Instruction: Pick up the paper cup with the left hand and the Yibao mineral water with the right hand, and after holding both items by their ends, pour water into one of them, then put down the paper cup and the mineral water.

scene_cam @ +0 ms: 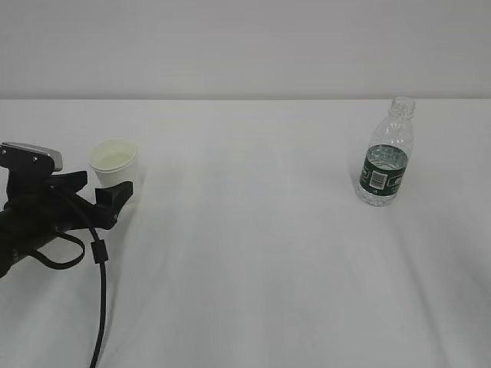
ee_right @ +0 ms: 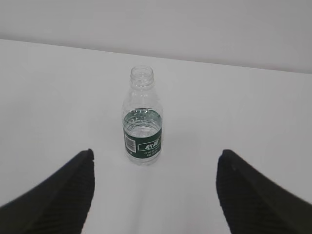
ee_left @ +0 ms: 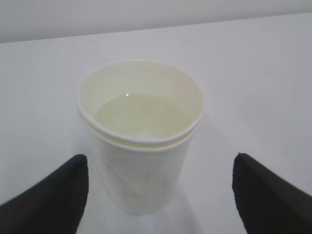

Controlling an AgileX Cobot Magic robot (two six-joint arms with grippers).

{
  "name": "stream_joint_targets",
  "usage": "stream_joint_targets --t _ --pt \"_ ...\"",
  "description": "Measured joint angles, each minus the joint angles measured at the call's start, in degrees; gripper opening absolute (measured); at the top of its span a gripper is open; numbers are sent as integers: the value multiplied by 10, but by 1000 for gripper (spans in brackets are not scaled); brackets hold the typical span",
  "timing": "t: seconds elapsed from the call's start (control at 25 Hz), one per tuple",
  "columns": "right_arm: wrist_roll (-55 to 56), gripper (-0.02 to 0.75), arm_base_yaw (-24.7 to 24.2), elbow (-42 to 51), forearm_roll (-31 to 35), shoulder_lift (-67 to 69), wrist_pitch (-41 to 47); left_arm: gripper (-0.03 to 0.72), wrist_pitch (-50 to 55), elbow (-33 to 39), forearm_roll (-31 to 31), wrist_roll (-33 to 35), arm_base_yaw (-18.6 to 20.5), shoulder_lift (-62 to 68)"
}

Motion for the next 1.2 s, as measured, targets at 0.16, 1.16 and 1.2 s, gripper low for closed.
stream_joint_targets --t 0.16,1.16,1.2 --pt "0 589 0 0 0 0 0 677 0 11 0 0 0 -25" --pt "0 589 0 0 1 0 0 628 74 19 3 6 0 -199" --pt "0 589 0 0 1 0 0 627 77 19 3 6 0 -204"
